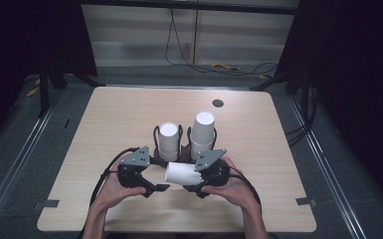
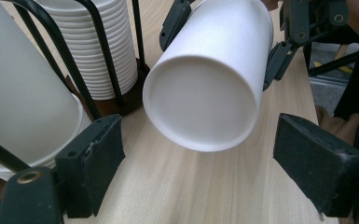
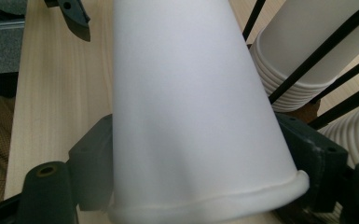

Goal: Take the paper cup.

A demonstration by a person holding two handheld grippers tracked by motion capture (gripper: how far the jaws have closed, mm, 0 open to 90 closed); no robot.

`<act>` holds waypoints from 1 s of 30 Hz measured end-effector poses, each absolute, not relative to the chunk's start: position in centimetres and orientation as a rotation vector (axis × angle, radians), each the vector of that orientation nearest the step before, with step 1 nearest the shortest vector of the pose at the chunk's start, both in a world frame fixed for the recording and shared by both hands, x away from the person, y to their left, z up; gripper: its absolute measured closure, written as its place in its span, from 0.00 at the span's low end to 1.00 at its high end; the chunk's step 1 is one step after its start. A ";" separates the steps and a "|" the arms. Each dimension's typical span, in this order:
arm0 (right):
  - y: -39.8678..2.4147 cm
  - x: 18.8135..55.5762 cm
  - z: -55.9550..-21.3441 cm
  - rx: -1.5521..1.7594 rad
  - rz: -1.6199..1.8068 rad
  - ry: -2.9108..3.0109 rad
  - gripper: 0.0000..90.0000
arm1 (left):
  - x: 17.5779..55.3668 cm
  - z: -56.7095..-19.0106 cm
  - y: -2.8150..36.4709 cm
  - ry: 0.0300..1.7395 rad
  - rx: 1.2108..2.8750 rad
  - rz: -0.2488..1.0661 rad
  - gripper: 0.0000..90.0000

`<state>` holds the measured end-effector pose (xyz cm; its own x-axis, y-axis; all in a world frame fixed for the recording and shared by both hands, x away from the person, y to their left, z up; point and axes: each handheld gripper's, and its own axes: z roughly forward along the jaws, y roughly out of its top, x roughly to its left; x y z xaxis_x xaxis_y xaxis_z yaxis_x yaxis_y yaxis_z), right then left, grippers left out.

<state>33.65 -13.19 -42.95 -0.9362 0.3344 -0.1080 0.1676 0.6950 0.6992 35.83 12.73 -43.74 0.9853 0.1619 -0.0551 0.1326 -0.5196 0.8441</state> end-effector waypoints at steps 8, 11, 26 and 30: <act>-12.7 34.1 -42.4 0.357 0.997 2.719 0.24 | 36.0 -43.4 12.3 0.185 2.164 0.052 0.18; -12.3 34.2 -42.2 0.349 0.974 2.731 0.24 | 36.0 -43.5 12.3 0.187 2.172 0.051 0.18; -10.9 34.8 -42.1 0.281 0.797 2.824 0.24 | 36.3 -43.9 11.5 0.167 2.248 0.032 0.19; -10.4 34.9 -42.2 0.262 0.730 2.848 0.24 | 36.5 -43.9 10.9 0.152 2.288 0.022 0.19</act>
